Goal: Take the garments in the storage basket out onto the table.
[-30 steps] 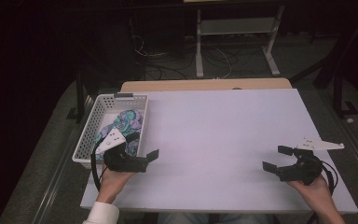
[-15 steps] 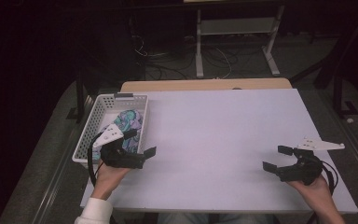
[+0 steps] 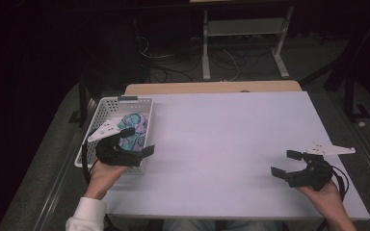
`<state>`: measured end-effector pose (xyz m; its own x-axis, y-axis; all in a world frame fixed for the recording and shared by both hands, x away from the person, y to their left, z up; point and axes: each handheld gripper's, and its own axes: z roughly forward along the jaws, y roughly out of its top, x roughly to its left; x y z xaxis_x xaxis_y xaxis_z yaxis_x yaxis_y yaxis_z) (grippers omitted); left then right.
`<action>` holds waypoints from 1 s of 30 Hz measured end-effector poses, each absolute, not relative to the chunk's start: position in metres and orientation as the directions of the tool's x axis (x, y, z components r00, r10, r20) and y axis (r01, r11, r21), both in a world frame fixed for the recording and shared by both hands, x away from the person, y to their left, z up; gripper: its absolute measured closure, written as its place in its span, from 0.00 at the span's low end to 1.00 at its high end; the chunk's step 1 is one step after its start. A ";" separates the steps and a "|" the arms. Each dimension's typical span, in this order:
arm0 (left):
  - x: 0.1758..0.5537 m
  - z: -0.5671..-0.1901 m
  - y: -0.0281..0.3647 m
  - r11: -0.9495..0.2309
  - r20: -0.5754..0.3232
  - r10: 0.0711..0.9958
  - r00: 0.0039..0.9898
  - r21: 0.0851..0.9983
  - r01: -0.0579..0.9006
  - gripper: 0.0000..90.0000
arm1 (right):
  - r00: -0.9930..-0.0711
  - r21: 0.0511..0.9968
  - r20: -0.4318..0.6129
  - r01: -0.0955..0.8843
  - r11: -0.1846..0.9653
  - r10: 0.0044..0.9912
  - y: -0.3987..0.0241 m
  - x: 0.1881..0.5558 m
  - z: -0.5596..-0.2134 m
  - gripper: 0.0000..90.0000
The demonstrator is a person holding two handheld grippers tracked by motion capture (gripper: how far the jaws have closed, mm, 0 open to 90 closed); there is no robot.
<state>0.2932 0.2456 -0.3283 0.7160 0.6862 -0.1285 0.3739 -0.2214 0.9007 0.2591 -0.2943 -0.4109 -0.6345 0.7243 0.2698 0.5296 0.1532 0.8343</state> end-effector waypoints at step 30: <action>0.324 -0.321 0.265 -0.242 -0.137 0.726 0.674 0.866 0.437 0.00 | -0.629 0.829 0.277 0.539 0.151 0.726 -0.296 0.261 -0.412 0.00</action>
